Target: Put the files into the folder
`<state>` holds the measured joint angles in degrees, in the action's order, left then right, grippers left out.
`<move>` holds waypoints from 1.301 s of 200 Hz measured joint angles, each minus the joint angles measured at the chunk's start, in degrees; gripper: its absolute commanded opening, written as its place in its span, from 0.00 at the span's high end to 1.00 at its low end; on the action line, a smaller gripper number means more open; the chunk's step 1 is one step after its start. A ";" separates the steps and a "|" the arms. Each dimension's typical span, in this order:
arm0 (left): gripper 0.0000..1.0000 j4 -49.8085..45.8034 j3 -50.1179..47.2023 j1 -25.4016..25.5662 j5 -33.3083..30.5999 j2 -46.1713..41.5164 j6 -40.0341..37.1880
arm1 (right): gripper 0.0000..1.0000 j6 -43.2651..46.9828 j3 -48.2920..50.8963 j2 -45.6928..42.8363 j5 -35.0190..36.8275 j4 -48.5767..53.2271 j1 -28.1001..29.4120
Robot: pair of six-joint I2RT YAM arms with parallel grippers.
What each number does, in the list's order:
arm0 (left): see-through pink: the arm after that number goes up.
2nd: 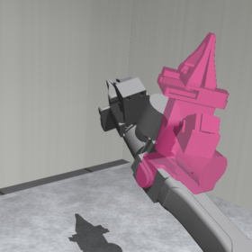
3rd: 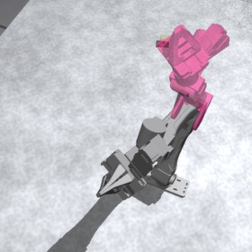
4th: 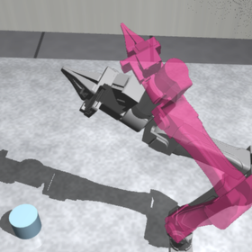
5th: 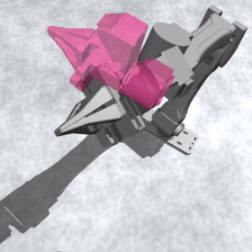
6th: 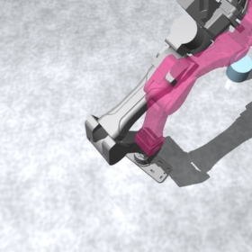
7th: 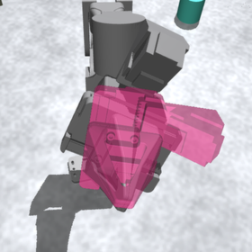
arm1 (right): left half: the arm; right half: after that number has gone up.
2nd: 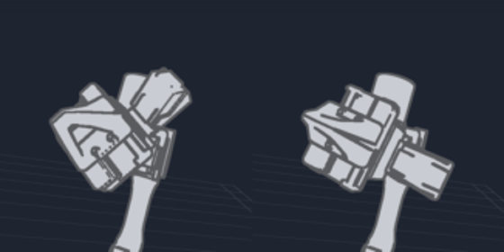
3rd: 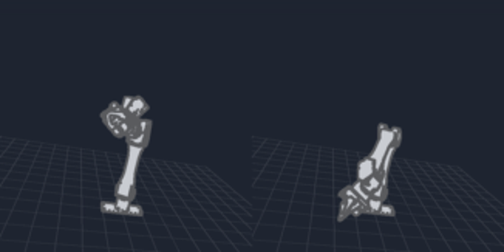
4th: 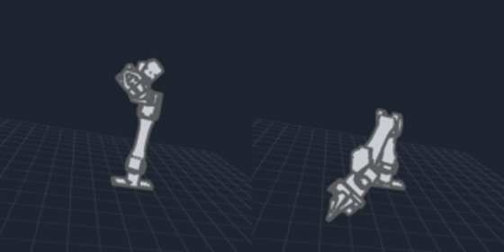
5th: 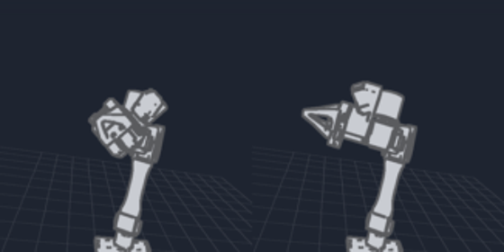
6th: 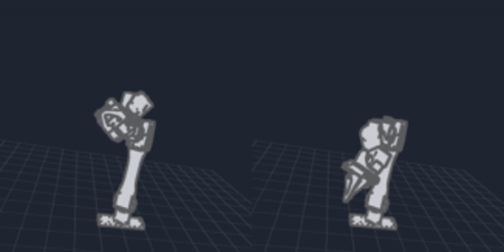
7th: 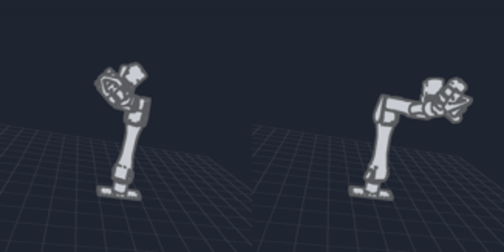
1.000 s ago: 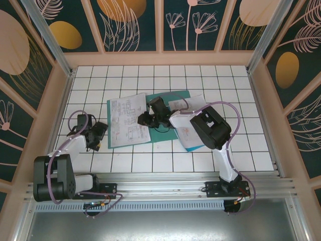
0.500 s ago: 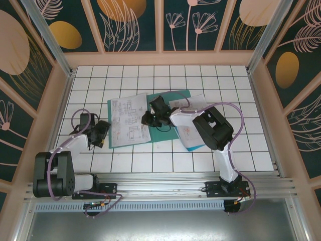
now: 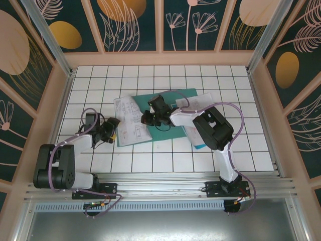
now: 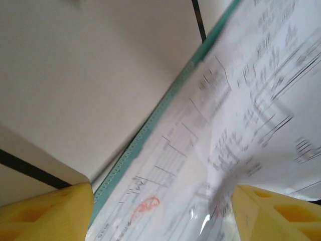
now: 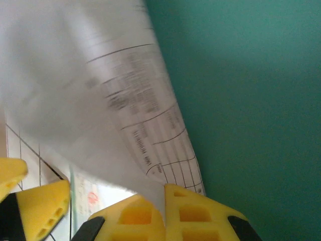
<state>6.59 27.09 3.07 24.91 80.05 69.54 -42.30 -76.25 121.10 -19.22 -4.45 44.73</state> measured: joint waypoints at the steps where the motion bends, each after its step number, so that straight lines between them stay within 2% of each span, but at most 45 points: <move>1: 0.27 0.13 -0.04 0.13 0.28 0.02 0.02 | 1.00 0.00 0.00 0.00 -0.07 -0.02 0.00; 68: 0.26 0.63 -0.70 1.14 6.16 0.04 1.29 | 1.00 -1.25 0.22 0.02 -0.48 -1.01 -0.20; 93: 0.26 0.37 -0.70 1.14 6.21 0.04 1.29 | 0.85 -1.44 1.22 -0.22 -0.26 -1.11 -0.94; 117: 0.26 0.28 -0.70 1.14 6.21 0.02 1.27 | 0.63 -1.25 1.77 -0.96 0.11 -0.37 -2.03; 138: 0.26 -0.07 -0.68 1.14 6.19 -0.13 1.25 | 0.56 -0.79 1.77 -2.21 0.96 1.27 -2.54; 158: 0.26 -0.83 -0.59 1.14 6.14 -0.33 1.22 | 0.57 0.04 1.77 -3.65 1.57 2.80 -2.69; 212: 0.26 -1.27 -0.52 1.14 6.16 -0.39 1.03 | 0.71 2.93 0.42 -3.89 1.14 5.62 -4.96; 240: 0.26 -1.27 -0.52 1.14 6.16 -0.42 1.03 | 0.73 4.42 -0.26 -2.95 1.20 6.32 -5.70; 260: 0.26 -1.81 -0.52 1.14 6.14 -0.85 1.03 | 0.83 5.31 -0.26 -2.91 1.20 7.10 -5.75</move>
<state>4.78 26.57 4.21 31.05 79.20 70.57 -36.99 -76.51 118.19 -18.02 2.66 38.98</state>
